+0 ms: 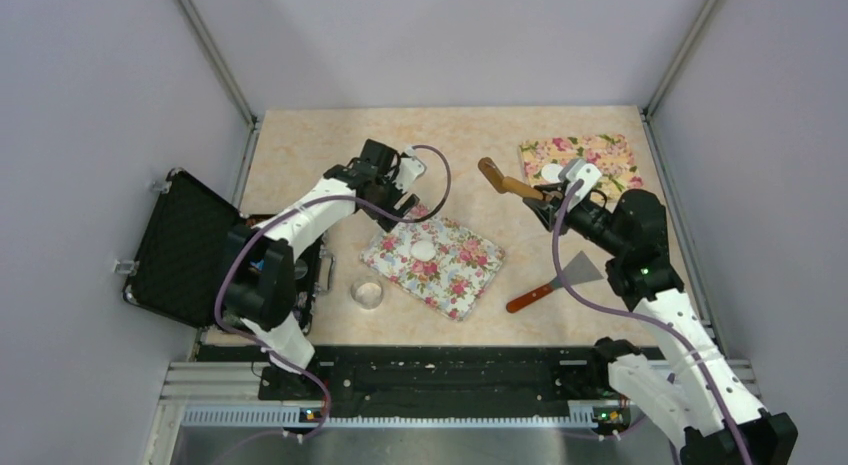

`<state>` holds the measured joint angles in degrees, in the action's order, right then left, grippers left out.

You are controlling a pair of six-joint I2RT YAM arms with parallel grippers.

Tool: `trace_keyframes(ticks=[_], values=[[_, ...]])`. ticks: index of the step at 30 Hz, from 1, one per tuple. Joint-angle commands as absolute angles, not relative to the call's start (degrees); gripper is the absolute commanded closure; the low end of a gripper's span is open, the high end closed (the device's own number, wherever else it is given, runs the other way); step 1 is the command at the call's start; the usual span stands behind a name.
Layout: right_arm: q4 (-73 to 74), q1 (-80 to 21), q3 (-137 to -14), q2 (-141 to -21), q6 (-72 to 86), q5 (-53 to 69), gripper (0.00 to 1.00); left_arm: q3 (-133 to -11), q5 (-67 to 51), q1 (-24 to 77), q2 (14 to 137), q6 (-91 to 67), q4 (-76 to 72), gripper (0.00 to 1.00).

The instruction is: Roll out the dumpling wrappers from the dough

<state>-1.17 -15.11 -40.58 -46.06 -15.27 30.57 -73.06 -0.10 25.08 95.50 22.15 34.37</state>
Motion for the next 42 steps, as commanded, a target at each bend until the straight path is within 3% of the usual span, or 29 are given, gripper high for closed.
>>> trace_keyframes(ticks=[1, 10, 17, 20, 24, 35, 42], values=[[-4.22, -13.04, -42.27, -43.69, -15.83, 32.64, 1.0, -77.53, 6.45, 24.96, 98.82, 20.85, 34.31, 0.16], [-3.53, -11.22, -42.19, -43.88, -16.07, 34.35, 1.0, -85.79, 4.75, 24.14, 111.08, 20.65, 36.59, 0.25], [-3.08, -10.76, -42.46, -45.19, -16.04, 35.19, 1.0, -88.82, 1.81, 24.04, 118.44, 17.36, 38.19, 0.43], [-2.99, -10.76, -42.21, -46.14, -16.08, 36.17, 1.0, -90.34, 1.05, 24.07, 120.87, 16.33, 38.58, 0.57], [-2.9, -10.73, -42.19, -47.15, -16.33, 36.09, 1.0, -93.97, 0.31, 24.08, 124.43, 13.78, 40.87, 1.0], [-3.34, -10.73, -41.42, -49.76, -18.52, 32.97, 1.0, -92.56, 3.36, 22.17, 124.61, -3.35, 41.04, 1.0], [-3.3, -10.75, -41.21, -49.46, -18.88, 32.72, 1.0, -87.35, -2.46, 19.75, 121.28, -13.32, 37.85, 1.0]])
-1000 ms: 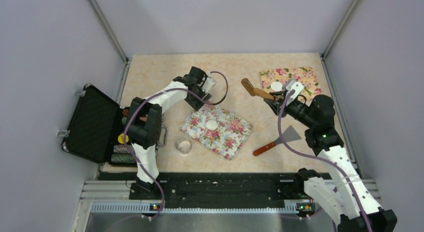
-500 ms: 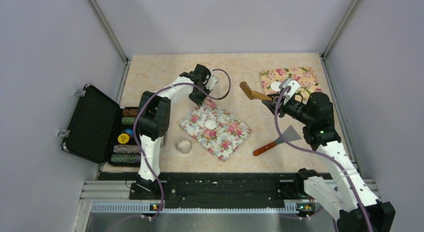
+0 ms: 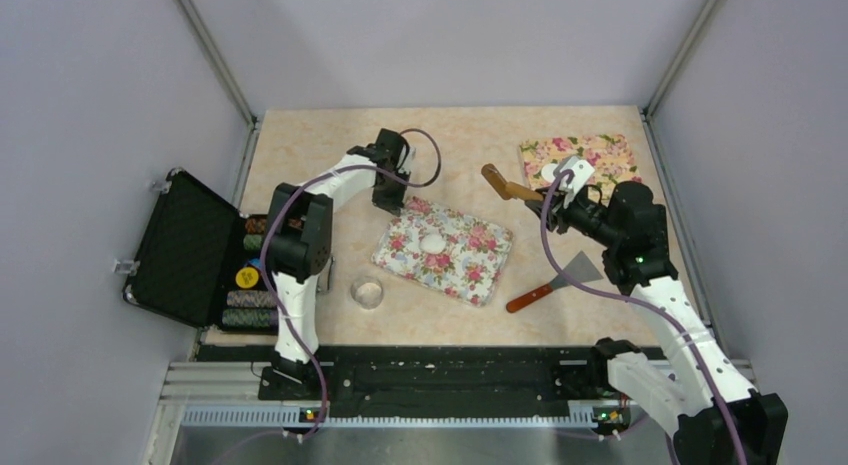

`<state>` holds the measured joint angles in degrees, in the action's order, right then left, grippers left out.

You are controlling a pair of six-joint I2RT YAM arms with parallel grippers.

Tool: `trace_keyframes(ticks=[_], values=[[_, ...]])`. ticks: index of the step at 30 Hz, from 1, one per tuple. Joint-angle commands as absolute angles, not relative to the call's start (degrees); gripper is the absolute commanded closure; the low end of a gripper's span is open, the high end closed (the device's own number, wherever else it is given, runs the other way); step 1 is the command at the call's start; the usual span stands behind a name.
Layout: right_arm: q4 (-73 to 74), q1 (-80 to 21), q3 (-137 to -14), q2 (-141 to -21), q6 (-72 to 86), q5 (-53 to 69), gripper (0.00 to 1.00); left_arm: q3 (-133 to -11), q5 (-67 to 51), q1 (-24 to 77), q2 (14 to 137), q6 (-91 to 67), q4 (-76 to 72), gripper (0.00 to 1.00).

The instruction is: Roll out the dumpling wrappers from the dough

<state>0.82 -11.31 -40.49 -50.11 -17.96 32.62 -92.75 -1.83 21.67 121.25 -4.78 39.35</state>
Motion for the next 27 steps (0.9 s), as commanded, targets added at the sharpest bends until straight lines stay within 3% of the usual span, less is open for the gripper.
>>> trace_keyframes(ticks=[1, 8, 14, 17, 19, 27], values=[[-3.38, -10.75, -41.18, -49.37, -18.75, 32.78, 1.0, -86.27, -3.27, 19.57, 120.48, -13.65, 36.8, 1.0], [-4.09, -10.8, -40.83, -49.62, -18.39, 32.65, 1.0, -81.33, -12.5, 18.37, 114.35, -17.02, 33.97, 1.0], [-4.21, -10.75, -40.78, -49.52, -18.5, 32.87, 1.0, -82.52, -12.33, 17.29, 111.99, -15.55, 35.1, 0.39], [-4.15, -10.79, -40.54, -49.49, -18.93, 32.99, 1.0, -86.78, -10.37, 16.35, 112.9, -12.2, 36.18, 0.18], [-4.09, -10.81, -40.47, -49.57, -19.15, 33.18, 1.0, -90.98, -10.76, 15.86, 113.61, -7.63, 35.65, 0.11], [-3.28, -11.66, -40.36, -49.75, -20.84, 33.8, 1.0, -108.34, -25.25, 16.65, 122.22, 22.03, 41.29, 0.04]])
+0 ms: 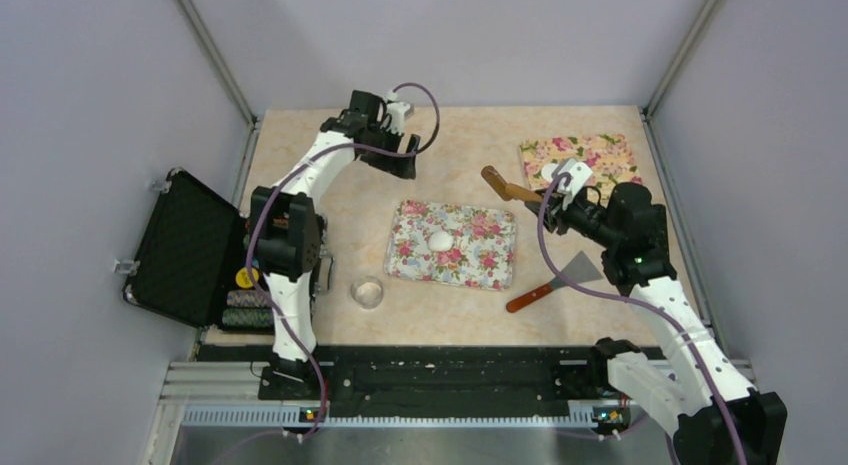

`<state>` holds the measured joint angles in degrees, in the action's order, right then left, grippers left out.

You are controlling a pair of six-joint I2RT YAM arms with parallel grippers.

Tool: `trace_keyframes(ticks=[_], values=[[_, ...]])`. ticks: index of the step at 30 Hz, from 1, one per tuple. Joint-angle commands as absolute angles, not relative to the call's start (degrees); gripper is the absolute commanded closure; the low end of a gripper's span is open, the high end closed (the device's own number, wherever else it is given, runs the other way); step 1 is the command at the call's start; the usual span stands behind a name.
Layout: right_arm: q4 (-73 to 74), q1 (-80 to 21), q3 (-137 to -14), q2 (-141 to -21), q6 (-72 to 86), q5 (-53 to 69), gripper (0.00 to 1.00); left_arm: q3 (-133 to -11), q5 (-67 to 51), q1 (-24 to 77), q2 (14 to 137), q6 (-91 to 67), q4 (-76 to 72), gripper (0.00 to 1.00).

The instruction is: Roll out the dumpling wrappers from the dough

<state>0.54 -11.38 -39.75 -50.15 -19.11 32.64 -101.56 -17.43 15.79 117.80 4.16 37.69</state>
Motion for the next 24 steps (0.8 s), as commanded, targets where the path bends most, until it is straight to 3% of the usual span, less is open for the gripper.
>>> trace_keyframes(ticks=[1, 5, 12, 24], values=[[-3.21, -11.67, -40.36, -49.75, -20.88, 33.83, 1.0, -110.41, -26.22, 16.8, 123.67, 25.64, 43.67, 0.04], [-2.93, -11.93, -40.58, -49.75, -21.12, 33.93, 1.0, -117.33, -28.61, 17.0, 128.01, 36.62, 52.61, 0.05], [-2.57, -12.2, -40.78, -49.69, -21.37, 33.93, 1.0, -117.69, -26.86, 18.45, 131.2, 44.63, 56.22, 0.08], [-2.38, -12.29, -40.87, -49.88, -21.4, 34.06, 1.0, -116.87, -22.37, 21.44, 135.97, 43.74, 56.01, 0.3]])
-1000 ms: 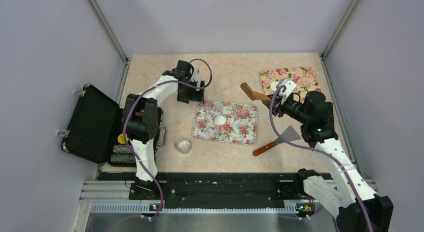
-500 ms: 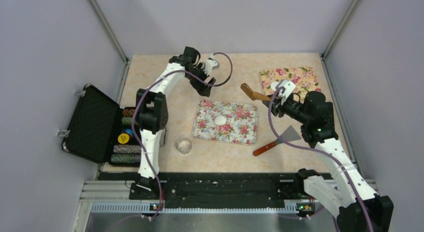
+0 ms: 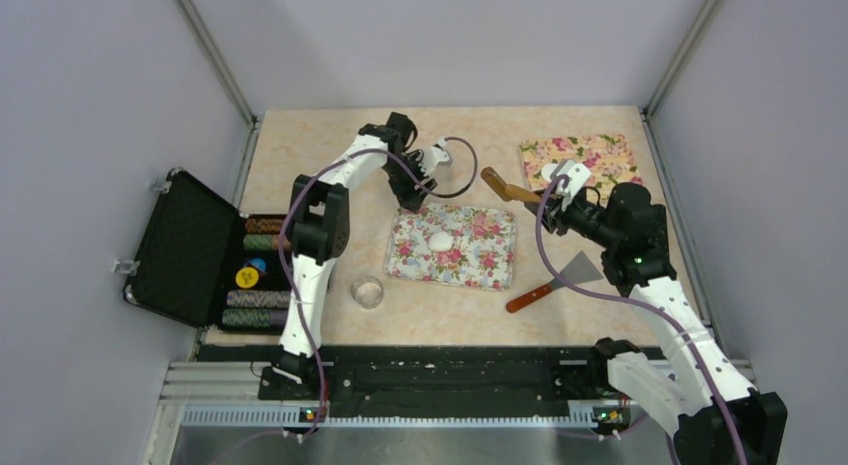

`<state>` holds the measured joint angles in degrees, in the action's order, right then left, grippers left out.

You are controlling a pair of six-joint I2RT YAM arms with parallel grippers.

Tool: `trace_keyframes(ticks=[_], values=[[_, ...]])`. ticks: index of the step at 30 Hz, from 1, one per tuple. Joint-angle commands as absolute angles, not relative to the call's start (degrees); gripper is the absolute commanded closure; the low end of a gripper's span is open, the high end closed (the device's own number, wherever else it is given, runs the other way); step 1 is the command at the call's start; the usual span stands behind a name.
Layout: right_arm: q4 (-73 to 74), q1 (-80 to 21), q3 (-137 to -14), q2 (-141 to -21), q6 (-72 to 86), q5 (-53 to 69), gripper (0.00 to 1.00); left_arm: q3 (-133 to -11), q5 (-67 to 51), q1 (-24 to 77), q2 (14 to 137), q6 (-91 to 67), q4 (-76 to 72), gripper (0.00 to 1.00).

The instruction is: Roll out the dumpling wrappers from the dough

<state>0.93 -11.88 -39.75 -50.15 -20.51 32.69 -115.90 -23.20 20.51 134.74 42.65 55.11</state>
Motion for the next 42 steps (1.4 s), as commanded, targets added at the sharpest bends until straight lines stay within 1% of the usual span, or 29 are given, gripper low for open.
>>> trace_keyframes(ticks=[1, 2, 4, 9, 10, 11, 14, 16, 19, 22, 27, 33, 34, 35, 36, 38, 39, 40, 42], values=[[-2.37, -12.35, -40.87, -49.95, -21.4, 34.09, 1.0, -116.69, -21.95, 21.64, 136.23, 43.43, 55.79, 0.35], [-2.37, -12.43, -40.88, -50.01, -21.34, 34.17, 1.0, -116.45, -21.45, 21.71, 136.42, 43.02, 55.65, 0.38], [-2.31, -12.62, -40.92, -50.2, -21.4, 34.19, 1.0, -116.18, -21.12, 21.8, 136.81, 41.87, 55.44, 0.5], [-1.26, -14.23, -41.61, -51.12, -22.66, 33.98, 1.0, -112.72, -17.94, 21.81, 135.28, 34.34, 52.07, 0.89], [-0.56, -15.02, -42.09, -51.57, -23.29, 33.46, 1.0, -112.15, -16.93, 21.82, 134.86, 32.44, 51.6, 0.99], [0.64, -15.85, -42.74, -51.97, -24.2, 33.15, 1.0, -111.64, -16.34, 21.78, 134.3, 30.62, 51.5, 1.0], [6.71, -18.92, -46.52, -54.18, -29.5, 33.01, 1.0, -107.86, -16.47, 21.72, 132.19, 26.15, 49.77, 1.0], [10.56, -21.16, -49.99, -56.51, -32.02, 30.56, 1.0, -105.13, -17.74, 21.78, 130.62, 24.86, 48.39, 1.0], [16.01, -25.58, -55.19, -60.31, -37.59, 23.63, 1.0, -101.1, -18.06, 21.88, 127.69, 24.14, 46.11, 1.0], [17.57, -29.17, -58.08, -63.65, -40.92, 15.36, 1.0, -98.35, -18.18, 21.97, 125.48, 25.81, 45.88, 1.0], [17.41, -30.87, -58.8, -65.61, -42.0, 14.23, 1.0, -93.29, -15.88, 21.91, 121.68, 28.23, 45.84, 1.0], [15.41, -33.66, -55.39, -67.7, -44.05, 11.28, 1.0, -87.7, -13.66, 21.86, 117.28, 29.38, 44.3, 1.0], [15.24, -34.42, -55.11, -68.13, -44.64, 10.39, 1.0, -87.24, -13.03, 21.85, 116.52, 28.97, 43.64, 0.96], [15.2, -35.36, -54.81, -68.66, -45.25, 9.27, 1.0, -87.02, -12.36, 21.8, 116.13, 28.4, 42.93, 0.84], [15.18, -36.43, -54.69, -69.14, -45.94, 7.92, 1.0, -86.94, -11.88, 21.8, 115.89, 27.69, 42.21, 0.74], [14.99, -38.53, -54.79, -70.33, -47.38, 4.95, 1.0, -87.24, -12.31, 21.7, 115.57, 26.38, 40.96, 0.56], [14.84, -39.69, -54.85, -70.78, -48.15, 3.33, 1.0, -87.72, -13.01, 21.76, 115.62, 25.72, 40.44, 0.49], [14.58, -40.74, -54.99, -71.47, -49.07, 1.82, 1.0, -88.63, -13.93, 21.78, 116.0, 25.14, 40.66, 0.47], [14.39, -42.55, -55.18, -72.43, -50.32, -0.55, 1.0, -90.96, -15.97, 21.86, 117.23, 23.99, 41.51, 0.46]])
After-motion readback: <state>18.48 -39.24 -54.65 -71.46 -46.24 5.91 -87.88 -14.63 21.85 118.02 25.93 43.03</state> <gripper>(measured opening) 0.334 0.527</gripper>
